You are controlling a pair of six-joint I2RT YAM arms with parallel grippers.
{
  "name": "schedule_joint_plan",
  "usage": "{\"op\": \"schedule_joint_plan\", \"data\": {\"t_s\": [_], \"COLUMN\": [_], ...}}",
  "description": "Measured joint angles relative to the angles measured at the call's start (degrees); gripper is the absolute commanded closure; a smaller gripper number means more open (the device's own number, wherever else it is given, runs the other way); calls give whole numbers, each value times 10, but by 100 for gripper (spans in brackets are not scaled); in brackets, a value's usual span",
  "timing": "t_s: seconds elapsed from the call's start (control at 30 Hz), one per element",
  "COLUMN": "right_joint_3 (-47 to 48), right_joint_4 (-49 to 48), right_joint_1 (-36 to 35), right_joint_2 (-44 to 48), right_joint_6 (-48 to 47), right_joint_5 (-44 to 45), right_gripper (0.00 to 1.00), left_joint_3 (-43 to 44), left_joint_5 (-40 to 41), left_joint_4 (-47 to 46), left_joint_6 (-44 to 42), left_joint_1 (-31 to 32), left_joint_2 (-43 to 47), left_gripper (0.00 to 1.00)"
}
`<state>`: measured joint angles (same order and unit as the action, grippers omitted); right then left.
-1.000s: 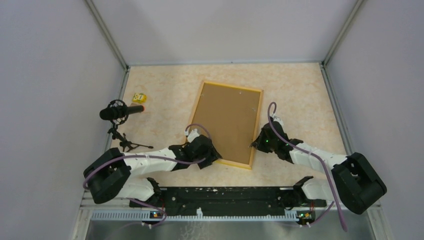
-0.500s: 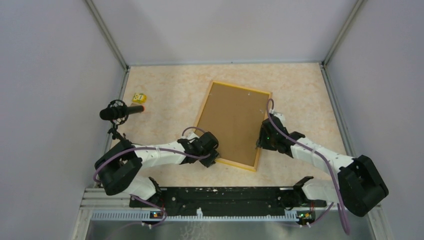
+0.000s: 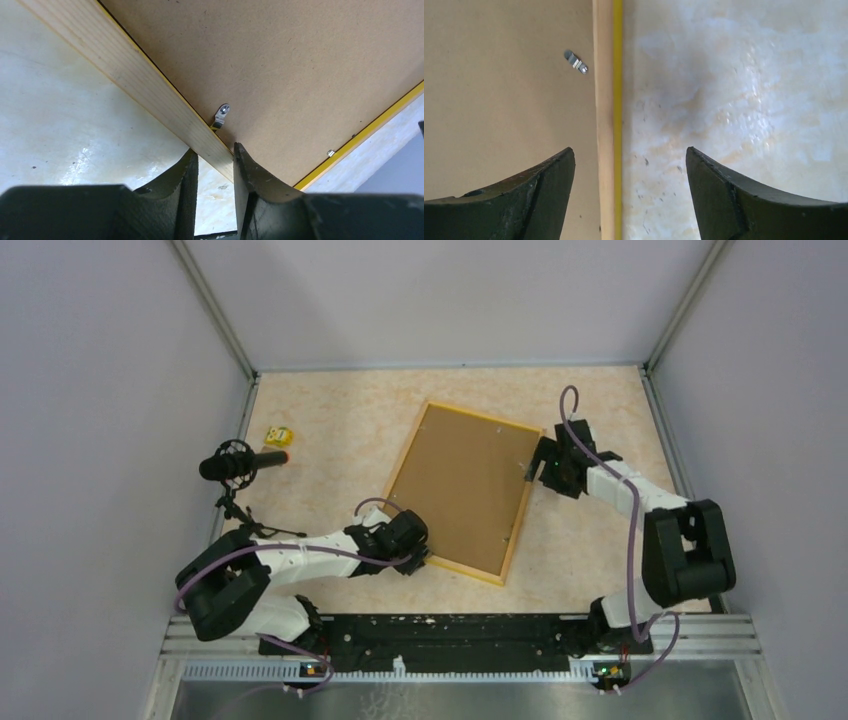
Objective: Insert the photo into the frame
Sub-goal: Install the photo frame at the center of the board.
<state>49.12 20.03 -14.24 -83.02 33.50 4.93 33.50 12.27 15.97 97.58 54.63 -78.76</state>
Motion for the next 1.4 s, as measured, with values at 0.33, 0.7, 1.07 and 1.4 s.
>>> {"op": "schedule_joint_plan", "data": {"t_s": [0.33,0.7,1.07,1.4], "right_joint_3": [120,148,164,171], "right_joint_4": [-17,-26,-31,-29], "right_joint_1": [9,9,1,-11], "right_joint_2": [-147,-203,-218,-223], "right_joint_6": [-72,-86,-85,-68], "right_joint_5": [-50,-10,13,35], "right_gripper": [30,44,46,66], "left_joint_3": [-6,-6,-6,-6], "left_joint_5": [4,4,4,4], "left_joint_4": [-6,-6,-6,-7], "left_joint_6": [0,0,0,0], "left_joint_1": [0,0,0,0], "left_joint_2": [5,5,2,3], "left_gripper": [72,70,70,69]}}
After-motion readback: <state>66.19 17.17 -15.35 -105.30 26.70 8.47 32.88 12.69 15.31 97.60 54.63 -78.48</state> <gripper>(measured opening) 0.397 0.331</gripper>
